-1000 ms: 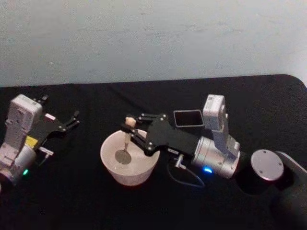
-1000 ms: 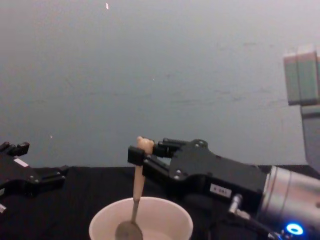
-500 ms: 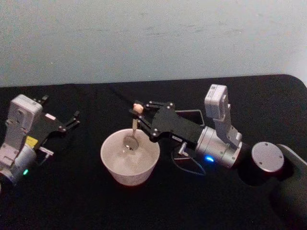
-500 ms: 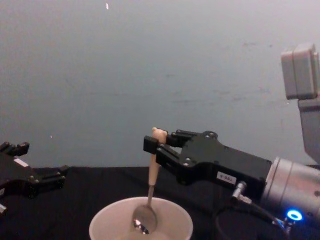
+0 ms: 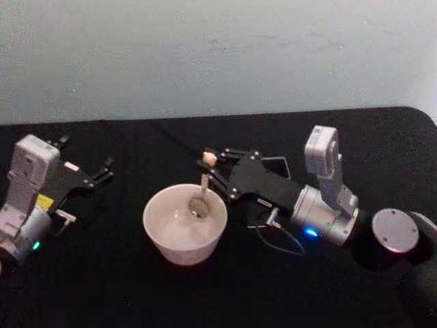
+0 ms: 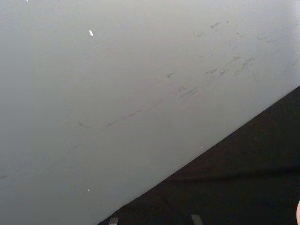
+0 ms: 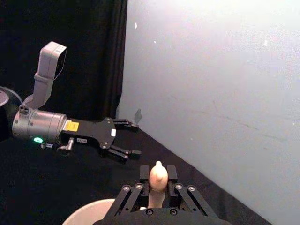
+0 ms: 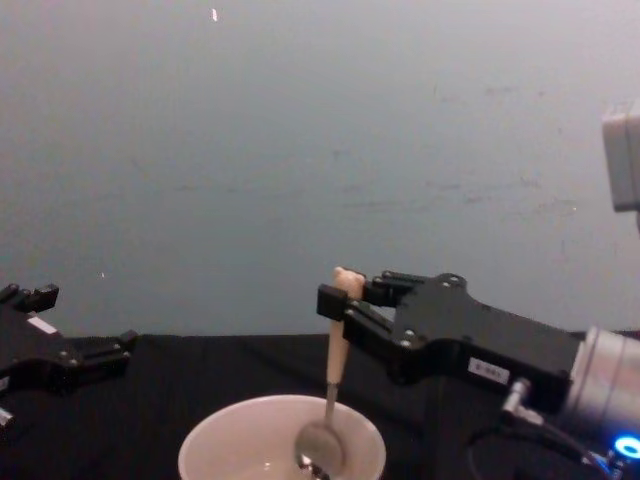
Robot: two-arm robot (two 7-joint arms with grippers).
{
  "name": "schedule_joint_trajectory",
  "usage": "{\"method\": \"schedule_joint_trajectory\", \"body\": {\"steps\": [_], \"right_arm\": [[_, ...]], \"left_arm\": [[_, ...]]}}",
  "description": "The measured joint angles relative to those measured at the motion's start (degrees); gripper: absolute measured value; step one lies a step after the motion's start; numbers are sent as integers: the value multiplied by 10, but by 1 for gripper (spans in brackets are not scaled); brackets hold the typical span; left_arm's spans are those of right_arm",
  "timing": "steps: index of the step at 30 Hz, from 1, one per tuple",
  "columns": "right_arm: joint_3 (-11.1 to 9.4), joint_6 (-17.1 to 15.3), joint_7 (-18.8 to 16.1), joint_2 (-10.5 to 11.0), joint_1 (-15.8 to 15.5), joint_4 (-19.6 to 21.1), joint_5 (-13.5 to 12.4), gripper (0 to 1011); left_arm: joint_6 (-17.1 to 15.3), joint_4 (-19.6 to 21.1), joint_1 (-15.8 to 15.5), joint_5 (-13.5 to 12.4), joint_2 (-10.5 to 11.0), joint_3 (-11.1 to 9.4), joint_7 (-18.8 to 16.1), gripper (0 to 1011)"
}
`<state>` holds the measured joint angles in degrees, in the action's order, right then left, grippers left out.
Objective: Pick up the stirring spoon with one hand, stir inside the cup, then place it back in its original position.
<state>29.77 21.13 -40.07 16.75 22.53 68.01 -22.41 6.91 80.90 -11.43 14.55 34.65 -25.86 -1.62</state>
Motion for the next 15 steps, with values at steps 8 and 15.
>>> {"method": "schedule_joint_trajectory", "body": {"steps": [8, 15], "right_arm": [[-3, -9, -4, 20, -25, 31, -5, 213], [8, -20, -16, 31, -44, 55, -8, 213]], "left_arm": [[0, 0, 0, 0, 0, 0, 0, 1001], [0, 0, 0, 0, 0, 0, 0, 1001]]}}
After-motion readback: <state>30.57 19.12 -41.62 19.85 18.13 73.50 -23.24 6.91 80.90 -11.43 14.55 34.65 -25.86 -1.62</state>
